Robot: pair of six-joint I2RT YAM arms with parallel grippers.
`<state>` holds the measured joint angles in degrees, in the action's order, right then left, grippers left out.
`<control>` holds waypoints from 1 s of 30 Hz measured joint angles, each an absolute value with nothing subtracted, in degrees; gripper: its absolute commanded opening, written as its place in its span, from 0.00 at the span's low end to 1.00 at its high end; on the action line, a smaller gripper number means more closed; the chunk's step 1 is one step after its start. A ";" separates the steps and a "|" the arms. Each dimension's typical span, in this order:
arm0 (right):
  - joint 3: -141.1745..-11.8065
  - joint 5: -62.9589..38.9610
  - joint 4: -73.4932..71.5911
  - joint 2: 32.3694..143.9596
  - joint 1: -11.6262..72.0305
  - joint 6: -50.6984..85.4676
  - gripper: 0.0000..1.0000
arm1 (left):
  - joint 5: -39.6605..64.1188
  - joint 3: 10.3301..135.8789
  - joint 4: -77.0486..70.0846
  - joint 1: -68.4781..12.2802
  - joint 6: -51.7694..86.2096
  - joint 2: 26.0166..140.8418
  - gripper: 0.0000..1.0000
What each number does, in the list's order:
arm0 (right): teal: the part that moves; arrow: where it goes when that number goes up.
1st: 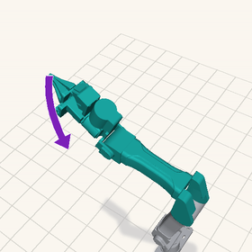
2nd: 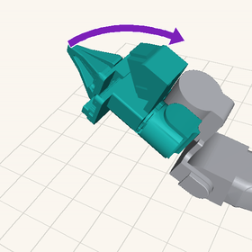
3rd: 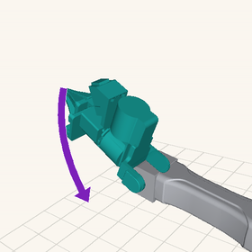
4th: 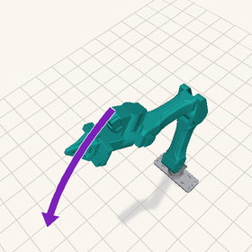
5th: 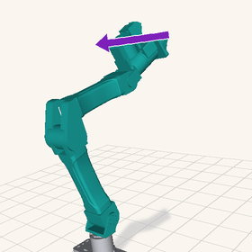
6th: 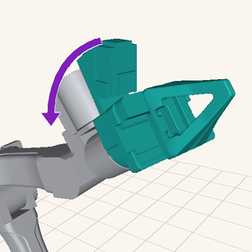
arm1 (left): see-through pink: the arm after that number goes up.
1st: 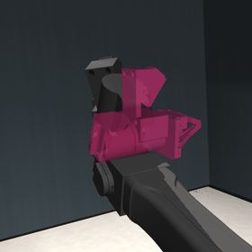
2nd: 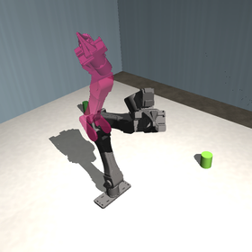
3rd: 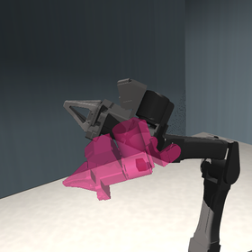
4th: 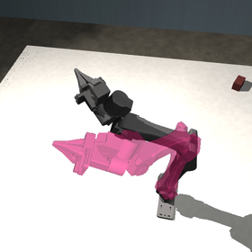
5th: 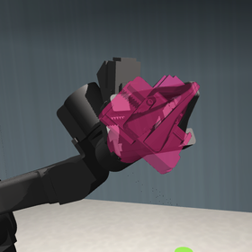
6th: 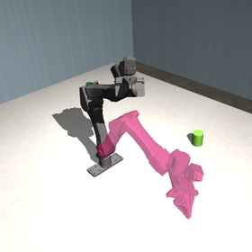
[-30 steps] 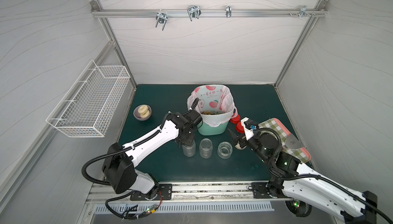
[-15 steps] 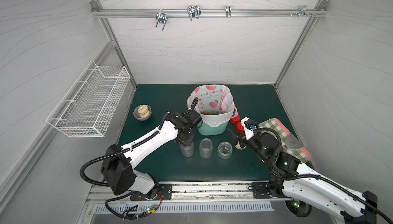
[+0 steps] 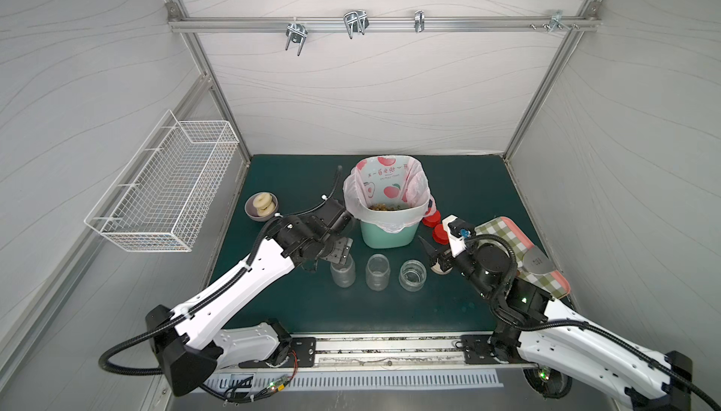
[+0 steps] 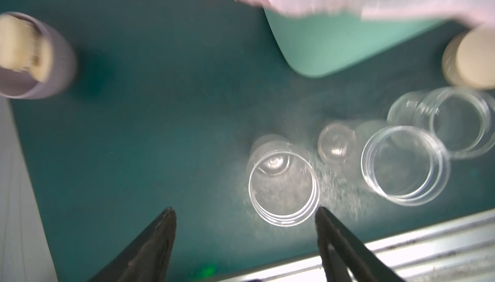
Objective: Empty moldy peanuts from jars
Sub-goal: Place the jar at the center of the board, then reset both arms
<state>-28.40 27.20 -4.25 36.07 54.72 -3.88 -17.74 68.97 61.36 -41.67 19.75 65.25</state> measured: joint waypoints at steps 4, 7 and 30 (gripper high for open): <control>-28.21 30.22 -3.77 32.10 54.48 -4.36 0.99 | -23.81 64.86 53.82 -41.65 19.92 54.83 0.82; -27.40 33.06 -3.42 27.31 52.73 -4.49 0.99 | -27.00 60.14 47.29 -41.60 19.31 47.72 0.95; -17.21 17.23 -15.68 43.92 2.63 3.70 0.99 | -37.74 19.90 -9.74 -17.37 0.47 41.76 0.99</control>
